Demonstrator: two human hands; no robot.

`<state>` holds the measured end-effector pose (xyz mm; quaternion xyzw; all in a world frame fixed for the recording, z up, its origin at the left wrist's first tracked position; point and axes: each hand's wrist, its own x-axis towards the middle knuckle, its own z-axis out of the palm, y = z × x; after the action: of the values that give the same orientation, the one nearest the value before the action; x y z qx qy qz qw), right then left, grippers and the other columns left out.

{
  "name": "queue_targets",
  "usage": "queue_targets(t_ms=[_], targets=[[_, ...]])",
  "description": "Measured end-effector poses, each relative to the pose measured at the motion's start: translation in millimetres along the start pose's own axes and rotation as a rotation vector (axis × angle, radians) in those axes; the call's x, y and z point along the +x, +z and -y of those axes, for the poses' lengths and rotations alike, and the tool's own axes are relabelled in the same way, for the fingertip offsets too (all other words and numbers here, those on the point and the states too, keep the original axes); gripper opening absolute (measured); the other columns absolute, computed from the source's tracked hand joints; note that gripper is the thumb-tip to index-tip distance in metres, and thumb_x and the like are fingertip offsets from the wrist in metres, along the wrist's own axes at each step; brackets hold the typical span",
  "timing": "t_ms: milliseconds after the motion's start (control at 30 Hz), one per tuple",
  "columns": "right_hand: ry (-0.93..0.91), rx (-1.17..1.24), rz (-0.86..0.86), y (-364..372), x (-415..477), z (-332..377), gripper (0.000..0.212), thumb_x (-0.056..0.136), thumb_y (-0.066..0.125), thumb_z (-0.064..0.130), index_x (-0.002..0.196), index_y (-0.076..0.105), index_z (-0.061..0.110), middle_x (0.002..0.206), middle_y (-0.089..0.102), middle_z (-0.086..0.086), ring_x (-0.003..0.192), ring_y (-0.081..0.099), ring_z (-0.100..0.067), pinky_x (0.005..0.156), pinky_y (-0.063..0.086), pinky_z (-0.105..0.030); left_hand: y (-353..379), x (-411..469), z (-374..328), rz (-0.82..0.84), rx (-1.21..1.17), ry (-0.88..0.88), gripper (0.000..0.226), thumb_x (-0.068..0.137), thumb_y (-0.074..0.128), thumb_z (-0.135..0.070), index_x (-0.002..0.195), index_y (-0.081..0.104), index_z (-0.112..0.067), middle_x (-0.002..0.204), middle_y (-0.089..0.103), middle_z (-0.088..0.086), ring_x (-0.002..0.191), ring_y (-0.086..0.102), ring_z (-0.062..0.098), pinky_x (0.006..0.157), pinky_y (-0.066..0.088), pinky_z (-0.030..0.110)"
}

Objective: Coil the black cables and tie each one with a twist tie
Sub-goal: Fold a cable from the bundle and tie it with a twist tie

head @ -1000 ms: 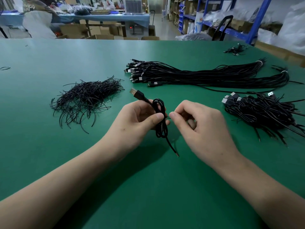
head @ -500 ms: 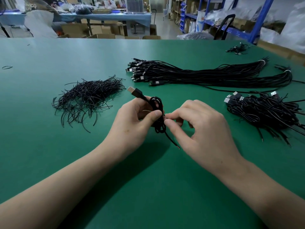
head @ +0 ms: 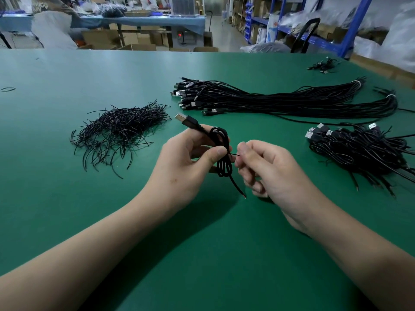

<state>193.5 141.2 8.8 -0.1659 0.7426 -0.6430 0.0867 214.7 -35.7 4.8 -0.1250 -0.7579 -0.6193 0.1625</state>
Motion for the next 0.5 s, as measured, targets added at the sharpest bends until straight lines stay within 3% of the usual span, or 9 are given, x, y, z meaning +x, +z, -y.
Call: queue_targets(t_ms=[167,367,500], targets=[[0.03,0.145,0.053,-3.5,2.2,0.2,0.029,0.104,0.052,0.022,0.076,0.056,0.012,0.055,0.042,0.003,0.045,0.028,-0.008,0.042,0.024,-0.018,1.3,-1.1,-2.6,0.067,0.002,-0.006,0.008,0.094,0.065,-0.011,0.101,0.064,-0.015,0.096,0.075,0.003,0.091,0.075,0.02,0.074,0.062,0.041],[0.081,0.289,0.072,-6.3,4.3,-1.2,0.032,0.101,0.056,0.023,0.07,0.059,0.015,0.053,0.041,0.005,0.043,0.027,-0.008,0.04,0.025,-0.017,-2.0,0.6,-4.9,0.159,-0.012,-0.005,0.01,0.091,0.064,-0.013,0.101,0.065,-0.014,0.094,0.077,-0.002,0.093,0.076,0.014,0.075,0.058,0.026],[0.146,0.214,0.086,-6.3,3.4,-0.4,0.036,0.101,0.054,0.04,0.074,0.056,0.016,0.055,0.045,0.001,0.043,0.029,-0.011,0.039,0.023,-0.02,-1.4,-1.1,-3.9,0.091,0.095,0.02,0.014,0.092,0.069,-0.009,0.098,0.066,-0.021,0.092,0.076,-0.004,0.092,0.075,0.011,0.083,0.062,0.04]])
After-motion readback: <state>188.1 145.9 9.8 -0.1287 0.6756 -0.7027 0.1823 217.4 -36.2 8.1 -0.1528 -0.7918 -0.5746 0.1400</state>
